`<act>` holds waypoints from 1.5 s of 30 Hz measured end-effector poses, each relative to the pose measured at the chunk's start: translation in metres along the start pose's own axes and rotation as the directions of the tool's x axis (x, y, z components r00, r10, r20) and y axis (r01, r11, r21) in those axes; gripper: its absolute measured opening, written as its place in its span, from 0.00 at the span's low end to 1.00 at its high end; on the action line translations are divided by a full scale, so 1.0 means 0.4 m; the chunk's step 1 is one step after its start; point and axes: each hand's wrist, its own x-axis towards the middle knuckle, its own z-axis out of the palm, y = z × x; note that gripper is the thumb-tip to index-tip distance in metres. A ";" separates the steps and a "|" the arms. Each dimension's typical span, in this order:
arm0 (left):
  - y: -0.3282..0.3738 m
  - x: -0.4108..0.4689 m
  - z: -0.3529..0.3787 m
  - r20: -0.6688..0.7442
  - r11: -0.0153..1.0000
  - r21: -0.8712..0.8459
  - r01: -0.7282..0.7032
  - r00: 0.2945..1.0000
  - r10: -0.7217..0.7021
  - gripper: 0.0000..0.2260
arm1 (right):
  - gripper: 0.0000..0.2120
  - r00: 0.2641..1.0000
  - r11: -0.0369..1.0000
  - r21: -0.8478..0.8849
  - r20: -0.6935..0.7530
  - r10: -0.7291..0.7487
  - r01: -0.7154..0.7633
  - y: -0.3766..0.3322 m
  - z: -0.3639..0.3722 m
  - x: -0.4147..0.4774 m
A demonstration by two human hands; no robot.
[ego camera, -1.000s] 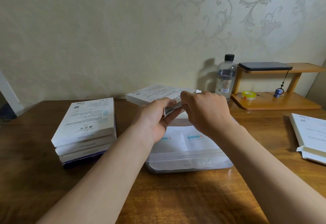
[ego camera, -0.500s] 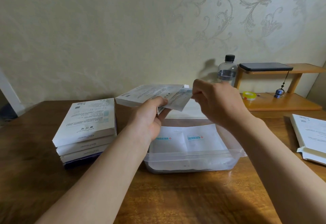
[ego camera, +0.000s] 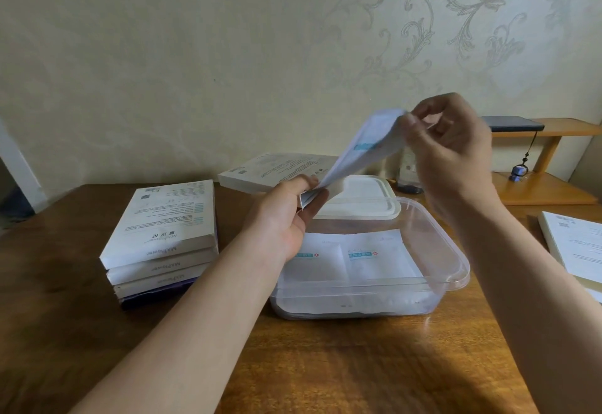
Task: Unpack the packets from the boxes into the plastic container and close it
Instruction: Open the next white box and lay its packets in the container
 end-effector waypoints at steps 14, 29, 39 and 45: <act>0.002 0.020 -0.016 -0.026 0.993 -0.083 -0.088 0.996 0.086 0.15 | 0.10 0.934 0.911 -0.226 0.011 0.357 -0.345 0.024 -0.026 0.021; -0.002 -0.006 -0.006 -0.035 0.990 -0.008 -0.141 0.989 0.141 0.16 | 0.02 0.831 0.651 -0.737 0.238 0.503 -0.183 0.064 0.023 -0.041; -0.005 0.009 -0.013 -0.033 0.991 0.026 -0.130 0.991 0.130 0.16 | 0.11 0.795 0.226 -0.943 0.328 0.510 0.244 -0.027 0.041 -0.082; -0.008 0.009 -0.011 -0.024 0.991 0.032 -0.129 0.991 0.130 0.17 | 0.18 0.526 0.371 -0.869 0.493 0.693 0.326 -0.009 0.051 -0.084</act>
